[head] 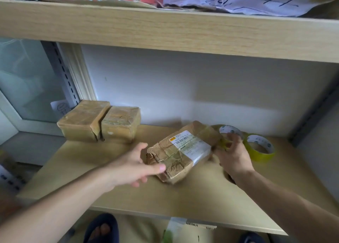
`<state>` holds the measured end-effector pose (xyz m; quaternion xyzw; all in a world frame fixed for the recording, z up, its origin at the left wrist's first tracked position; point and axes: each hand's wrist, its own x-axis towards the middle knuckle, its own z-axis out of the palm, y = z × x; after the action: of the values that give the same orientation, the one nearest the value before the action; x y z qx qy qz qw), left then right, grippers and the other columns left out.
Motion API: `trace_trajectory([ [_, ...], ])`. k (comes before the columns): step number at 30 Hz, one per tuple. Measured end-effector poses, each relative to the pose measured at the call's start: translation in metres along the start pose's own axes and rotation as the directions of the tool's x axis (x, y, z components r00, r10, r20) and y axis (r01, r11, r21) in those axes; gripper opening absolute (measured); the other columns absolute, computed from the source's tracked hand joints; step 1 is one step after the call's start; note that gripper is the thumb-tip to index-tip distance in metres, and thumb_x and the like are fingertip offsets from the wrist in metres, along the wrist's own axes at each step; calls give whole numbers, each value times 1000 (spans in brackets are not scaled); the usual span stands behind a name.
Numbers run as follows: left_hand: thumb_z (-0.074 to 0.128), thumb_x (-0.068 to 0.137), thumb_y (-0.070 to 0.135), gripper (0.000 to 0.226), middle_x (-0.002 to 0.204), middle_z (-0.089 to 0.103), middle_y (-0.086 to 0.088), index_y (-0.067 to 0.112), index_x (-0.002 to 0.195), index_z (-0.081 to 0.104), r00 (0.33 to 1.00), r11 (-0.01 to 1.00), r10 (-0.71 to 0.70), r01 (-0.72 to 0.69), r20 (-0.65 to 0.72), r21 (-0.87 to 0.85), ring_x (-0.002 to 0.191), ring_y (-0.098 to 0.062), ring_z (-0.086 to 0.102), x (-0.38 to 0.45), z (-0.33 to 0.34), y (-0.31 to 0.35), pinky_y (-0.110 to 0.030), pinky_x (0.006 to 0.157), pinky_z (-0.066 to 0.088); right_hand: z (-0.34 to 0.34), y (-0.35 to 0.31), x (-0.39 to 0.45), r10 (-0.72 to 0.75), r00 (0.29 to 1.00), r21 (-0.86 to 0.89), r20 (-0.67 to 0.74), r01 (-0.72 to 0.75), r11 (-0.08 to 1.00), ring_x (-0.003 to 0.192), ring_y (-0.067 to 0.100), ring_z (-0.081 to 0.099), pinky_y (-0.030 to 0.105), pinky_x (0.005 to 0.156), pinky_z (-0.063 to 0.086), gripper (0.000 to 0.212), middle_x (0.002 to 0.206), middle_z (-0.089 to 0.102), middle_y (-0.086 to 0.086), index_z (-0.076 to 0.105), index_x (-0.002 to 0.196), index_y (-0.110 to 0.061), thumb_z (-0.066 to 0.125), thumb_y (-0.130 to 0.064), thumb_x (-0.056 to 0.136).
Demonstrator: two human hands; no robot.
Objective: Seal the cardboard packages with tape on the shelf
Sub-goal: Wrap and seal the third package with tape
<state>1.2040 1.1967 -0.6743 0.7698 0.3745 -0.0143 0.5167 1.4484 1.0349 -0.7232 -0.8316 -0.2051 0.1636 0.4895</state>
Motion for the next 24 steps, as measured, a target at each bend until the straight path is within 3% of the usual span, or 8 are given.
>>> trace_trajectory([
  [1,84,80,45,62,97,61,7,40,121,39,999,998,15,-18,35,68,84,-8,67,0,0,-5,-37,77,59,2,-6,-2,54,999,78,-4,-54,996,83,26,66,29,57,52,56,109,66,0,50,137,-27,69,-32,84],
  [3,87,67,52,67,95,59,11,36,112,40,998,980,48,-56,46,189,85,-6,59,3,2,-14,-35,80,55,12,-17,-14,135,975,269,179,-180,946,80,27,70,32,56,54,41,103,68,6,53,126,-25,71,-37,92],
  [6,84,59,61,70,104,54,15,30,103,39,989,943,124,-92,-82,320,95,-5,55,9,6,-19,-27,82,49,41,-25,-37,-7,919,276,393,-111,955,88,22,74,36,67,61,56,112,69,6,45,135,-31,77,-23,89],
  [10,89,71,48,85,116,51,28,38,132,30,966,949,194,-142,-169,280,106,0,53,16,1,-30,-24,83,44,77,-38,-31,-164,910,222,381,82,972,105,13,72,43,95,60,78,124,69,-5,44,146,-30,74,-36,74],
  [13,91,72,36,102,132,53,24,40,151,27,930,954,254,-197,-265,226,121,-3,53,23,-12,-40,-25,95,41,97,-49,-30,-201,891,246,407,105,964,101,2,71,28,89,59,76,122,70,-11,43,144,-30,84,-40,81],
  [16,95,65,32,98,132,60,18,31,148,44,902,960,268,-223,-338,169,118,-3,59,31,-27,-52,-29,103,46,110,-51,-31,-271,850,216,452,190,958,105,-3,69,25,90,58,96,116,70,-23,39,143,-30,97,-23,68],
  [19,91,48,52,104,124,68,19,31,142,52,902,957,288,-258,-321,134,112,-1,66,39,-35,-61,-38,102,53,112,-50,-26,-323,821,264,470,218,940,103,-2,70,18,81,57,100,116,70,-17,40,143,-20,96,-1,63],
  [24,95,61,47,74,121,70,20,32,125,61,919,940,308,-253,-245,230,114,2,64,46,-45,-72,-35,102,52,111,-48,-25,-360,801,251,478,268,930,108,4,70,21,84,57,94,121,68,-20,43,142,-28,97,-11,66],
])
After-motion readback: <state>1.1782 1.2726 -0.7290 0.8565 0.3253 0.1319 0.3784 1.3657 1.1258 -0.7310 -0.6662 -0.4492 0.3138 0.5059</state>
